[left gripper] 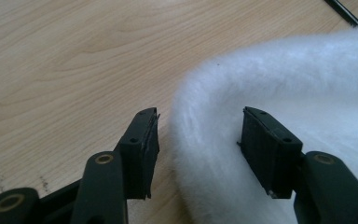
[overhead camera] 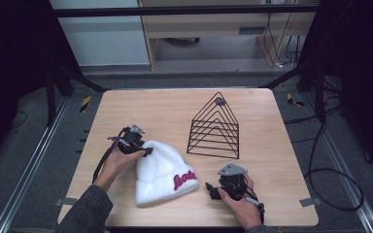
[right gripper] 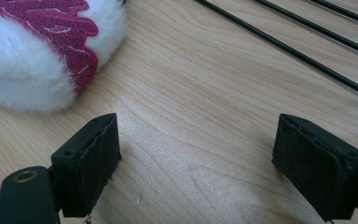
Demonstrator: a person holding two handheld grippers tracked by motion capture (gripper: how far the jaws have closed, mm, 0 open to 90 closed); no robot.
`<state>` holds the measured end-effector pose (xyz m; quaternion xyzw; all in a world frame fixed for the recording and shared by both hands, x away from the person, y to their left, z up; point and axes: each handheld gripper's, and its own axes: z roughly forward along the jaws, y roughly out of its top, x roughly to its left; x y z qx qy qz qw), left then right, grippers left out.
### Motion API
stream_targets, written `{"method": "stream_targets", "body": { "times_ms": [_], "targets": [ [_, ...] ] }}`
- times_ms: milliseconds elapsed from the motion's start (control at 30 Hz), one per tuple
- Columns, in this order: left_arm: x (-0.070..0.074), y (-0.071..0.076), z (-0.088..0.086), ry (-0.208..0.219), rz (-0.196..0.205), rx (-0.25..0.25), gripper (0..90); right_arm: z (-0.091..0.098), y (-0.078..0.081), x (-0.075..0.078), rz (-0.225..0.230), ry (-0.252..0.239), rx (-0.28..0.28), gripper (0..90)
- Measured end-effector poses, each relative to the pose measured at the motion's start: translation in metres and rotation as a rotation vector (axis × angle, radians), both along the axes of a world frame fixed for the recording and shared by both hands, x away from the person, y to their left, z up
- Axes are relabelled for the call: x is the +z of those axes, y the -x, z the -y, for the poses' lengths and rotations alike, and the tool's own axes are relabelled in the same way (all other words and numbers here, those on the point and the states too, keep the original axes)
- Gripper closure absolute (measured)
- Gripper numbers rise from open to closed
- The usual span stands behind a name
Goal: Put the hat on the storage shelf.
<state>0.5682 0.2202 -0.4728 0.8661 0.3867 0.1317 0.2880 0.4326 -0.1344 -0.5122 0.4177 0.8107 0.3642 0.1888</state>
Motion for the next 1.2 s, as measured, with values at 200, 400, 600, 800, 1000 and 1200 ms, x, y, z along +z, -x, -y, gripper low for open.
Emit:
{"method": "stream_targets", "body": {
  "times_ms": [200,400,600,800,1000,1200],
  "targets": [
    [-0.003,0.000,0.003,-0.001,-0.007,-0.001,53.4,0.000,0.000,0.000,0.000,0.000,0.000,14.9],
    [-0.005,0.000,0.004,-0.006,-0.032,0.010,56.2,0.000,0.000,0.000,-0.001,0.000,-0.002,15.0],
    [-0.007,-0.001,0.004,0.009,-0.051,0.032,55.7,0.000,0.000,0.000,-0.001,0.000,-0.002,15.0],
    [-0.008,0.003,0.004,0.044,-0.074,0.032,68.9,0.000,0.000,0.000,-0.001,0.000,-0.002,15.0],
    [-0.006,0.006,0.005,0.031,-0.075,0.033,79.7,0.000,0.000,0.000,-0.001,-0.001,-0.002,15.0],
    [0.002,0.012,0.005,0.025,-0.028,0.032,82.1,0.000,0.000,0.000,-0.001,-0.001,-0.002,15.0]
  ]
}}
